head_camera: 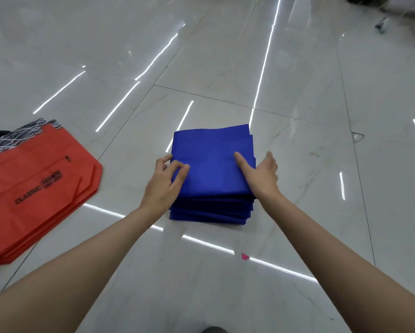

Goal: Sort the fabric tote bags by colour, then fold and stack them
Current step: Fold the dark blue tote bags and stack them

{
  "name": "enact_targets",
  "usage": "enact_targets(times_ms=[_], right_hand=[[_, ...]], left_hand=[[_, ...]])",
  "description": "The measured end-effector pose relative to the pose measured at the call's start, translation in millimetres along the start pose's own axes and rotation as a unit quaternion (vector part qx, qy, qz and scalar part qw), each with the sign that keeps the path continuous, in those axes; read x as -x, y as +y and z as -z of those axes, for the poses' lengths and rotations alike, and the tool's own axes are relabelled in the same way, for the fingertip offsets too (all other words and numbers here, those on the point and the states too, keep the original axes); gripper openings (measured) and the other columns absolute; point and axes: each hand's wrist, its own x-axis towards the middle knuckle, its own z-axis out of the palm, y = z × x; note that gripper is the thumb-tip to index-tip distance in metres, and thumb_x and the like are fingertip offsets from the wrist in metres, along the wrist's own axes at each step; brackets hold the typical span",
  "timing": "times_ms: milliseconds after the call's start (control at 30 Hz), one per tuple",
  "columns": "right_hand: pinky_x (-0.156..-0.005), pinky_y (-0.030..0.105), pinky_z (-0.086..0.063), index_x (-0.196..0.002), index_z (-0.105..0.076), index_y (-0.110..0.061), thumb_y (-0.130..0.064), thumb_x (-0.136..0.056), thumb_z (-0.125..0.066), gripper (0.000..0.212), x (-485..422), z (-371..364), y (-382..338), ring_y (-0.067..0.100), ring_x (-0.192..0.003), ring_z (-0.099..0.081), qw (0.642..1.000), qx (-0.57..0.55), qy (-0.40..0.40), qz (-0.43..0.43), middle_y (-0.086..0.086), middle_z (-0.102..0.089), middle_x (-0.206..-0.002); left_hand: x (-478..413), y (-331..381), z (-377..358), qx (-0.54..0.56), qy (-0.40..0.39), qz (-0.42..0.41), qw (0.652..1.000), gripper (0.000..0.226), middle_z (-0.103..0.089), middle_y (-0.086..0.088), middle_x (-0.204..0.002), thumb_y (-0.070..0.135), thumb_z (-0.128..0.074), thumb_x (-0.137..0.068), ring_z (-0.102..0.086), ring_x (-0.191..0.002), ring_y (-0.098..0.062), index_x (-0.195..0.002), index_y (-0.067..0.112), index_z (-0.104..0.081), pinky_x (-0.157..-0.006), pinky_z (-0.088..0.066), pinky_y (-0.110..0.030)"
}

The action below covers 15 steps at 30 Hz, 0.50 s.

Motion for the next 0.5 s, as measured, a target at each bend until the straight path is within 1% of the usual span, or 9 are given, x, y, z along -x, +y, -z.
enact_targets(times_ms=[67,133,200,233,267,300,333,400,500], right_hand=[[-0.103,0.051,-0.037,-0.147,-0.017,-0.018,-0.075,-0.062,-0.067,0.113,-15.0,-3.9,4.7,0.033,-0.128,-0.04,0.974,-0.116,-0.079,-0.176,0.005,-0.034,-0.147],[-0.102,0.06,-0.032,-0.144,-0.026,-0.023,-0.079,-0.045,-0.07,0.123,-20.4,-9.7,14.8,0.037,-0.125,-0.043,0.942,-0.142,-0.151,-0.263,0.005,-0.041,-0.143],[-0.103,0.064,-0.028,-0.143,-0.029,-0.025,-0.08,-0.033,-0.071,0.13,-24.9,-15.2,25.9,0.038,-0.124,-0.044,0.932,-0.14,-0.18,-0.282,0.004,-0.043,-0.142],[-0.1,0.062,-0.034,-0.142,-0.031,-0.025,-0.079,-0.032,-0.072,0.128,-26.8,-16.7,30.6,0.037,-0.12,-0.047,0.931,-0.14,-0.182,-0.283,0.004,-0.046,-0.139],[-0.091,0.057,-0.043,-0.14,-0.034,-0.024,-0.077,-0.036,-0.073,0.123,-27.7,-17.7,33.9,0.035,-0.114,-0.053,0.931,-0.147,-0.181,-0.282,0.004,-0.05,-0.134],[-0.079,0.048,-0.05,-0.138,-0.039,-0.023,-0.074,-0.043,-0.075,0.114,-27.4,-18.2,36.1,0.031,-0.107,-0.057,0.928,-0.166,-0.184,-0.279,0.004,-0.055,-0.128],[-0.07,0.04,-0.052,-0.135,-0.044,-0.021,-0.068,-0.052,-0.077,0.1,-27.9,-18.9,38.3,0.028,-0.102,-0.061,0.924,-0.19,-0.192,-0.272,0.004,-0.06,-0.122],[-0.069,0.034,-0.054,-0.126,-0.054,-0.017,-0.057,-0.067,-0.076,0.075,-27.3,-20.5,41.1,0.025,-0.097,-0.065,0.921,-0.224,-0.206,-0.245,0.004,-0.066,-0.113],[-0.069,0.031,-0.054,-0.122,-0.056,-0.017,-0.053,-0.072,-0.073,0.065,-28.3,-28.9,35.2,0.023,-0.096,-0.065,0.927,-0.229,-0.21,-0.211,0.004,-0.067,-0.11]], left_hand=[[-13.1,8.7,-6.8,0.078,0.056,0.058,0.994,0.028,-0.041,0.001,-0.117,0.033,-0.052,-0.094,-0.05,-0.097,-0.013,-0.092,0.006,-0.059,-0.097,-0.042,-0.039],[-24.4,6.8,-13.4,0.114,0.075,0.141,0.981,0.027,-0.035,-0.001,-0.115,0.03,-0.064,-0.087,-0.05,-0.096,-0.019,-0.098,0.007,-0.053,-0.097,-0.043,-0.037],[-28.7,-3.4,-17.4,0.154,0.041,0.296,0.942,0.064,-0.032,-0.002,-0.12,0.044,-0.074,-0.075,-0.047,-0.099,-0.022,-0.119,0.013,-0.039,-0.092,-0.044,-0.036],[-28.0,-8.5,-18.7,0.199,0.011,0.369,0.908,0.081,-0.036,0.0,-0.122,0.054,-0.076,-0.068,-0.049,-0.101,-0.023,-0.125,0.015,-0.035,-0.091,-0.046,-0.038],[-25.1,-12.0,-20.0,0.244,-0.026,0.414,0.877,0.089,-0.044,0.001,-0.121,0.062,-0.075,-0.062,-0.053,-0.102,-0.024,-0.127,0.015,-0.035,-0.089,-0.048,-0.041],[-21.5,-15.3,-22.1,0.278,-0.059,0.43,0.857,0.086,-0.053,0.0,-0.117,0.065,-0.073,-0.062,-0.057,-0.1,-0.025,-0.125,0.015,-0.041,-0.085,-0.05,-0.041],[-18.7,-17.8,-24.5,0.3,-0.072,0.427,0.85,0.077,-0.059,0.0,-0.111,0.064,-0.071,-0.065,-0.059,-0.096,-0.024,-0.119,0.015,-0.048,-0.08,-0.051,-0.038],[-16.6,-22.5,-28.3,0.304,-0.047,0.402,0.863,0.06,-0.063,-0.001,-0.103,0.057,-0.07,-0.071,-0.062,-0.09,-0.021,-0.11,0.014,-0.054,-0.074,-0.051,-0.033],[-19.3,-27.7,-24.3,0.337,-0.009,0.375,0.864,0.055,-0.066,-0.002,-0.105,0.051,-0.073,-0.072,-0.064,-0.094,-0.021,-0.109,0.013,-0.058,-0.081,-0.053,-0.034]])
